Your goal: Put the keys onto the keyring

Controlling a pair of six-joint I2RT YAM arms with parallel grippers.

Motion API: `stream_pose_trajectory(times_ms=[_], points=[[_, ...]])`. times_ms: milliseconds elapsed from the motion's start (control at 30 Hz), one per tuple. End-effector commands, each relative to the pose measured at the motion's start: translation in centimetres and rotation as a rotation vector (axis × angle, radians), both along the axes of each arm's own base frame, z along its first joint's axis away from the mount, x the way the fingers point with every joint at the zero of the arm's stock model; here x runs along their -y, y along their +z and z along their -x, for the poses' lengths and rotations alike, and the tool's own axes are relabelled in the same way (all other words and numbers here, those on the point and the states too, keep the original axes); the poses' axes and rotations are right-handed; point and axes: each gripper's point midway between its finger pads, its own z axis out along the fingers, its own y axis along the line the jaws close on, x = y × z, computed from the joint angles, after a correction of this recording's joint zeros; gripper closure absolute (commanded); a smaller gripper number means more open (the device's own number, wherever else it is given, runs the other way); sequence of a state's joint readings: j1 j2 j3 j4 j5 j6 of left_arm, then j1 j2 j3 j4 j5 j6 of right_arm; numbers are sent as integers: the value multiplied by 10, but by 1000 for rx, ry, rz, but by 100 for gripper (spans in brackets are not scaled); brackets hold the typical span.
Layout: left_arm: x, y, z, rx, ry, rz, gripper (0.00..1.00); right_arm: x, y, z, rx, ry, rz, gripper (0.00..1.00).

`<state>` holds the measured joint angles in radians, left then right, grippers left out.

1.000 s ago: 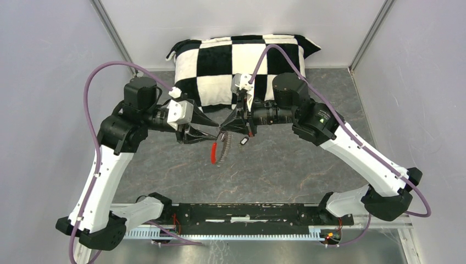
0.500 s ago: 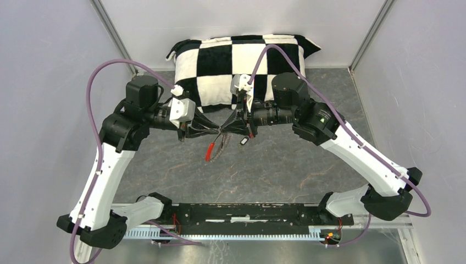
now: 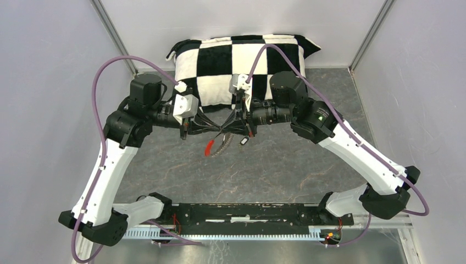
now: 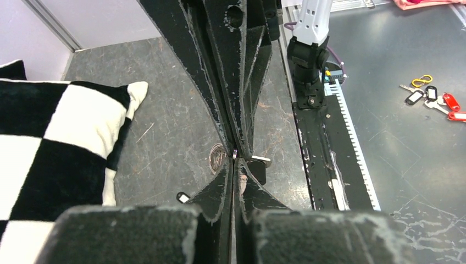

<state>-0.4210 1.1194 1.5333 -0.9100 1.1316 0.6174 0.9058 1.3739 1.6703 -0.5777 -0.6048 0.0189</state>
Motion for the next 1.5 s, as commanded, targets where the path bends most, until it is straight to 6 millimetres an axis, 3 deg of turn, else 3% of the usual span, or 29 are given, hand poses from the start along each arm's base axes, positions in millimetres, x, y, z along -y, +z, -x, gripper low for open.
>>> stream_pose_trajectory(times_ms=[0,200,367,533,667,900,1233,1467], points=[[4,5,4,-10,-29,27,98,-2,43,1,72,7,-114,84],[10,29,9,-84,11,189,98,22,75,-8,122,-133,-228,56],[7,60,15,-69,55,366,98,53,93,-8,140,-255,-343,55],[5,84,11,-90,102,454,98,69,94,-1,98,-304,-444,59],[4,100,4,-95,143,508,98,63,84,3,25,-280,-485,60],[0,113,1,-65,175,559,98,45,88,5,-47,-207,-566,62],[-1,107,5,-53,164,558,98,29,81,-5,-103,-191,-576,67],[-1,100,8,-28,156,548,98,21,76,-1,-132,-142,-548,69]])
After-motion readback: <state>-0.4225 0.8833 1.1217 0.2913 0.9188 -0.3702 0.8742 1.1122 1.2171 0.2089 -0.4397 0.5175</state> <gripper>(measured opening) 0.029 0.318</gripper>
